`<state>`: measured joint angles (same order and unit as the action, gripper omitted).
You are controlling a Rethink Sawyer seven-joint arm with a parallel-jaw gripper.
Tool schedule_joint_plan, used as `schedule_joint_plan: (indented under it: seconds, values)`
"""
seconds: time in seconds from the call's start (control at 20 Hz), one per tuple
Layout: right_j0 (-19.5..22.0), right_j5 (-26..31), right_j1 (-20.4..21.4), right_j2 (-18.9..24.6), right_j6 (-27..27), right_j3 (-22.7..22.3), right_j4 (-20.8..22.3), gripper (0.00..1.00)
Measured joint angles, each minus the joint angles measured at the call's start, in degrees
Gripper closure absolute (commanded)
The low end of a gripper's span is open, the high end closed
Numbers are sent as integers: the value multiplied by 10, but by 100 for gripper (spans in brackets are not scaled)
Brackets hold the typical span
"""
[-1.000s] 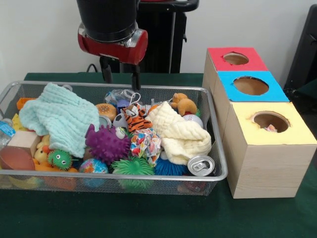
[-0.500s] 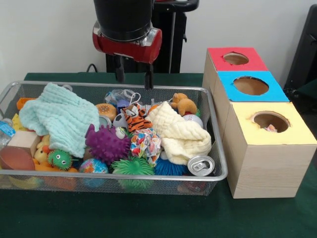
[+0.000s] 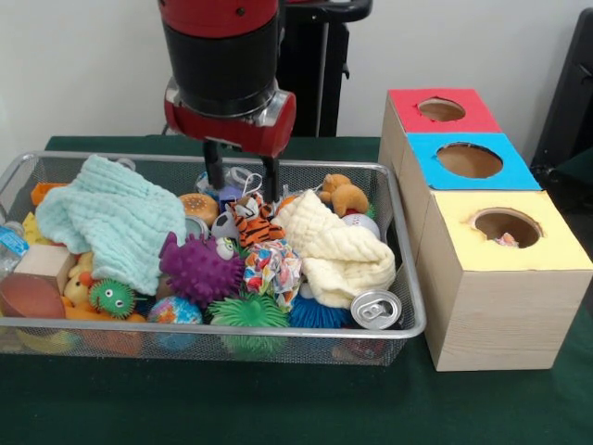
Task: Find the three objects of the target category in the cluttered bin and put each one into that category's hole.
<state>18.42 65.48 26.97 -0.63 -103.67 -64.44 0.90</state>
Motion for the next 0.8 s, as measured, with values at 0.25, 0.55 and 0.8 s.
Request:
schedule_joint_plan:
  seconds: [0.25,0.55,0.8]
  values:
    - [5,0,-36,0,0,46,0,0]
    - [6,6,-64,0,0,81,0,0]
    - [5,25,-77,0,0,104,-1,0]
